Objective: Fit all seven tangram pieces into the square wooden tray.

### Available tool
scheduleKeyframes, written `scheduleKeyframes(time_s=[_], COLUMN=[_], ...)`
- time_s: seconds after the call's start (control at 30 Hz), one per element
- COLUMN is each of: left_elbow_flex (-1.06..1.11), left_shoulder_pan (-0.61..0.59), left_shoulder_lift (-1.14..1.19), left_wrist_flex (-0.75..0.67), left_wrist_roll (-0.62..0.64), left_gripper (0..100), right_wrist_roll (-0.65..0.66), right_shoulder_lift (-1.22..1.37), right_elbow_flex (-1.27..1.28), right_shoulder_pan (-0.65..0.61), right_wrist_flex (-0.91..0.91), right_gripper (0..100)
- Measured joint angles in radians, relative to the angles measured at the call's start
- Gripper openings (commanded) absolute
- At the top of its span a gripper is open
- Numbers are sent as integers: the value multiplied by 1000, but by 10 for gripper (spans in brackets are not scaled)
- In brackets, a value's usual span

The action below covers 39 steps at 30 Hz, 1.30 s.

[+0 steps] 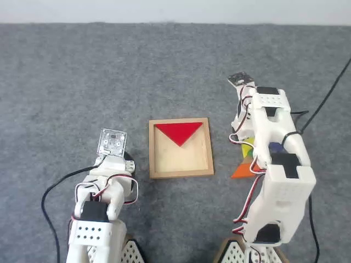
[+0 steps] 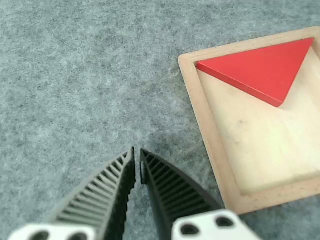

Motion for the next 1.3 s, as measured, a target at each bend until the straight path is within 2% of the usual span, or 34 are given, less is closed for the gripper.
scheduleKeyframes(time_s=[0.47,0.53,0.67,1.03,1.3], left_elbow_flex=[0,0,0,0,0], left_shoulder_pan=[0,0,0,0,0], left_shoulder_lift=[0,0,0,0,0], left_wrist_flex=[0,0,0,0,0], left_wrist_roll=[0,0,0,0,0], left_gripper=[14,14,14,14,14], right_wrist_roll=[-72,-78,-109,-155,-135], right_shoulder_lift=[-285,-304,-304,-264,-101], right_elbow_flex=[192,201,230,284,184], right_shoulder_pan=[-115,-126,-97,-54,-55], right_wrist_flex=[6,6,-17,-143,-107], right_gripper=[203,228,297,293,291])
